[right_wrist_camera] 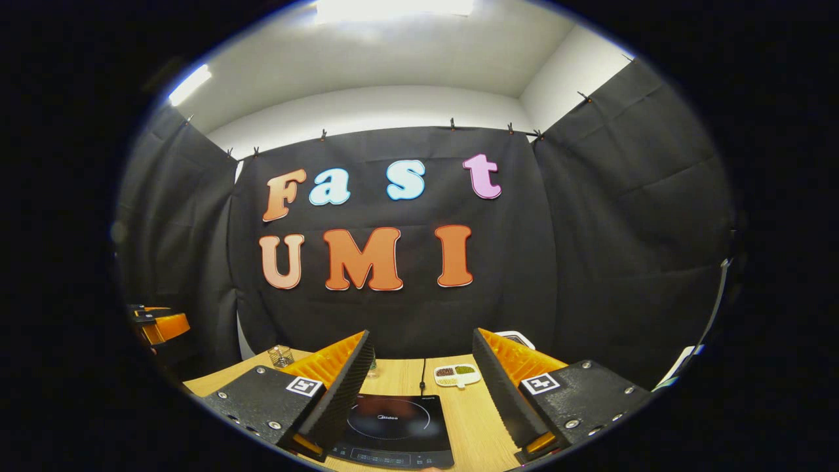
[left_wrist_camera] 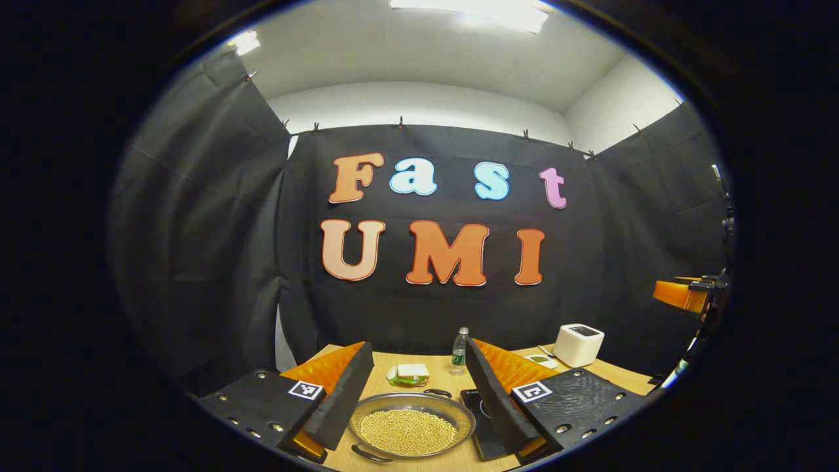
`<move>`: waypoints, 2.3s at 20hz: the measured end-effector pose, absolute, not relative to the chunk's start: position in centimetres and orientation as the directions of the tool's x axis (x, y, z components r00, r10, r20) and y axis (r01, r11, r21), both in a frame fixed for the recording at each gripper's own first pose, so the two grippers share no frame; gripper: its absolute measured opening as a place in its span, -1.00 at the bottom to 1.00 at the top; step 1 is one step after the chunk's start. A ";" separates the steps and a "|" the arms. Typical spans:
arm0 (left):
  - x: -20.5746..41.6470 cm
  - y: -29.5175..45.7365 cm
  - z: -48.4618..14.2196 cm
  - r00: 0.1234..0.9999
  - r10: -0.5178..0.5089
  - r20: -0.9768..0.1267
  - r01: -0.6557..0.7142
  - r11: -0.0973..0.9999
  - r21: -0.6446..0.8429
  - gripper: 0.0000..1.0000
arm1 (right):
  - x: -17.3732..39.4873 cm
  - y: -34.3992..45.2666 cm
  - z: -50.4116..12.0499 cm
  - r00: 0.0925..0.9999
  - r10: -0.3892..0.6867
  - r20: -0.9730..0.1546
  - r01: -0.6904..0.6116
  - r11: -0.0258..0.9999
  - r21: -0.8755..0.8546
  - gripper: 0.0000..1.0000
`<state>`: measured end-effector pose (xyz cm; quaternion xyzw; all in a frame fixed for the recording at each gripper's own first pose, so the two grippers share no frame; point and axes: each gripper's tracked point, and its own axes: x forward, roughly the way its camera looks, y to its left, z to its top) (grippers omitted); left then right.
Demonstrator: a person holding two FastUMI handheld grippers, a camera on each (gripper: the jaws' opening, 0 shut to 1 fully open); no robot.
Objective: First push the handle of the pot to place it horizontally, then grasp the pot with both hands and set it on the induction cooktop.
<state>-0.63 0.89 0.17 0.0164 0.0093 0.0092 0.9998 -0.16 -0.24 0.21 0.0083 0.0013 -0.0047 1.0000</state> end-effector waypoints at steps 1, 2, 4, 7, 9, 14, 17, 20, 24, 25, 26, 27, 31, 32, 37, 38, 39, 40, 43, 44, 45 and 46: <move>-0.5 0.7 0.0 1.000 0.015 -0.027 -0.014 0.999 0.035 0.80 | -0.2 -0.2 0.1 1.000 -0.007 -0.005 0.007 1.000 0.018 0.89; -0.5 0.5 -0.1 1.000 0.010 -0.029 -0.009 1.000 0.030 0.76 | -0.3 -0.2 0.2 1.000 -0.004 -0.007 0.004 1.000 0.021 0.94; -0.5 0.4 0.0 1.000 0.003 -0.027 -0.003 1.000 0.010 0.76 | -0.2 -0.2 0.3 1.000 -0.003 -0.005 0.003 1.000 0.023 0.89; -0.9 0.3 0.3 1.000 -0.008 -0.012 0.008 1.000 0.007 0.83 | -0.3 -0.3 0.3 1.000 -0.004 -0.003 0.004 1.000 0.021 0.89; -1.0 0.0 0.6 1.000 -0.022 0.003 0.022 1.000 0.013 0.84 | -0.2 -0.4 0.2 1.000 -0.009 -0.004 0.009 1.000 0.018 0.89; -1.4 -0.8 0.3 0.998 -0.065 -0.004 0.065 0.998 0.020 0.37 | -0.2 -0.2 -0.3 1.000 -0.004 -0.019 0.004 1.000 0.029 0.89; -1.2 -0.8 0.2 0.997 -0.077 -0.008 0.077 0.997 -0.008 -0.02 | -0.3 -0.2 -0.1 1.000 -0.003 -0.016 0.003 0.999 0.032 0.89; -1.4 -0.1 -0.6 0.998 -0.058 -0.025 0.059 0.998 0.020 -0.57 | -0.4 -0.3 0.1 1.000 -0.006 -0.007 0.006 0.999 0.033 0.89; -1.4 -1.2 -1.8 0.994 -0.100 -0.051 0.100 0.995 0.017 -0.81 | -0.3 -0.8 0.1 1.000 -0.022 -0.004 0.023 0.998 0.058 0.89; -1.4 -0.5 -2.5 0.994 -0.086 -0.065 0.087 0.996 0.016 -0.81 | -0.3 -0.8 0.0 1.000 -0.022 -0.009 0.023 0.998 0.065 0.89; -1.2 0.2 -3.0 0.994 -0.071 -0.078 0.073 0.997 0.014 -0.91 | -0.3 -0.8 -0.2 1.000 -0.022 -0.013 0.023 0.997 0.071 0.89; -1.3 0.6 -3.7 0.994 -0.058 -0.094 0.060 0.998 0.012 -0.93 | -0.2 -0.9 -0.2 1.000 -0.024 -0.015 0.025 0.997 0.077 0.89; -1.6 1.1 -7.3 0.982 -0.069 -0.176 0.071 0.997 0.004 -0.94 | 0.2 -1.4 -0.4 0.999 -0.047 -0.018 0.048 0.995 0.087 0.88; -1.9 1.4 -8.6 0.976 -0.068 -0.206 0.071 0.997 0.008 -0.94 | 0.1 -1.5 -0.5 0.998 -0.052 -0.019 0.053 0.995 0.087 0.88; -3.1 4.2 -12.8 0.954 0.014 -0.300 0.007 0.998 0.068 -0.91 | 0.5 -1.6 -0.5 0.997 -0.075 -0.014 0.076 0.994 0.073 0.87; -3.3 4.0 -13.7 0.947 0.005 -0.320 0.016 0.998 0.063 -0.94 | 0.5 -1.4 -0.6 0.997 -0.070 -0.015 0.071 0.995 0.077 0.87; -3.5 3.9 -14.7 0.939 -0.005 -0.343 0.027 0.998 0.059 -0.94 | 0.5 -1.2 -0.7 0.998 -0.066 -0.018 0.067 0.995 0.080 0.87; -3.5 4.0 -15.8 0.931 -0.005 -0.365 0.028 0.998 0.057 -0.94 | 0.6 -1.1 -0.8 0.998 -0.062 -0.022 0.064 0.995 0.082 0.87; -4.3 4.3 -19.0 0.902 -0.006 -0.432 0.024 0.999 0.035 -0.94 | 0.8 -1.0 -1.2 0.998 -0.061 -0.031 0.064 0.995 0.078 0.87; -4.4 4.2 -19.8 0.894 -0.002 -0.448 0.020 0.999 0.035 -0.94 | 0.8 -1.0 -1.3 0.998 -0.061 -0.033 0.064 0.995 0.077 0.87; -4.6 4.4 -20.5 0.886 0.011 -0.464 0.014 0.999 0.049 -0.94 | 0.9 -0.9 -1.4 0.998 -0.060 -0.035 0.062 0.995 0.079 0.87; -4.6 4.8 -21.2 0.879 0.027 -0.476 0.007 0.998 0.070 -0.94 | 0.9 -0.8 -1.6 0.998 -0.057 -0.039 0.060 0.995 0.080 0.87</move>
